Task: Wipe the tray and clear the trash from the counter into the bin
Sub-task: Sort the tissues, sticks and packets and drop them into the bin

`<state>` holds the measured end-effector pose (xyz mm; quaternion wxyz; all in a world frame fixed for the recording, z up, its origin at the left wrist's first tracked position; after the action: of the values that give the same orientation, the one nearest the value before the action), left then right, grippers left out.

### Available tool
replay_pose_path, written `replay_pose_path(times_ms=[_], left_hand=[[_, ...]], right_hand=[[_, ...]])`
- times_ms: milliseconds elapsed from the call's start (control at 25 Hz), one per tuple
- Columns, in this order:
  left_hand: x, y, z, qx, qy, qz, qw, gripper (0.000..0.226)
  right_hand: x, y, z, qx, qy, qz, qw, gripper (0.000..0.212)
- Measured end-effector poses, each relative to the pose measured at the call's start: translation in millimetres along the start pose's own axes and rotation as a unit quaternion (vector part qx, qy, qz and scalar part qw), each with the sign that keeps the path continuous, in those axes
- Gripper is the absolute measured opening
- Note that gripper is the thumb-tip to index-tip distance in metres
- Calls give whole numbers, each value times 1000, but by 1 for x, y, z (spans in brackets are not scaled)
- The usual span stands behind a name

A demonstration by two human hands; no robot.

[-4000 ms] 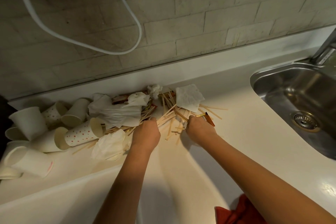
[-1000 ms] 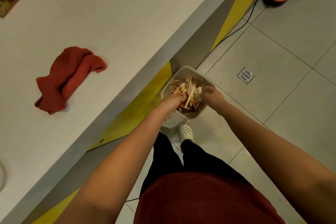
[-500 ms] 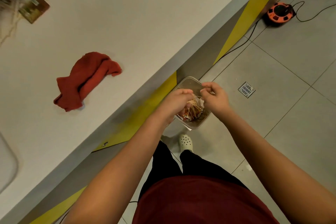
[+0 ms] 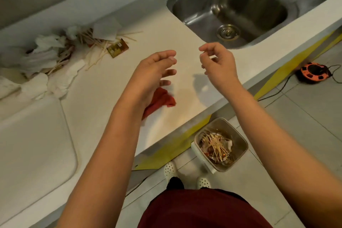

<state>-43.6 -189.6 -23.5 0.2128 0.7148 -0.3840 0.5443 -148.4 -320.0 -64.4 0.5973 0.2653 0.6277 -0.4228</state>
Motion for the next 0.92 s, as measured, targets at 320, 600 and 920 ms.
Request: replay_pose_path(times_ms=[320, 600, 920], left_hand=[[-3, -130, 38, 211, 52, 30, 976, 15], [-37, -204, 91, 282, 23, 190, 940, 36], [-55, -241, 149, 238, 27, 346, 907, 61]], right_hand=[[-30, 115, 34, -141, -67, -109, 982, 19], [-27, 193, 61, -233, -89, -221, 943, 25], [-20, 268, 91, -301, -175, -485, 802, 46]])
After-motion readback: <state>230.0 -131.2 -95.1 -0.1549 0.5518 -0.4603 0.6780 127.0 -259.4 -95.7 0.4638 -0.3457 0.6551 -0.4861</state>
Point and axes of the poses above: each hand's wrist, its own z-axis towards the middle knuckle, its own y-axis out of the palm, x = y × z, the point moved 4 cm from there along z, towards the middle knuckle, and after that the axes turned 1 degree about y, right-handed, at the moved point
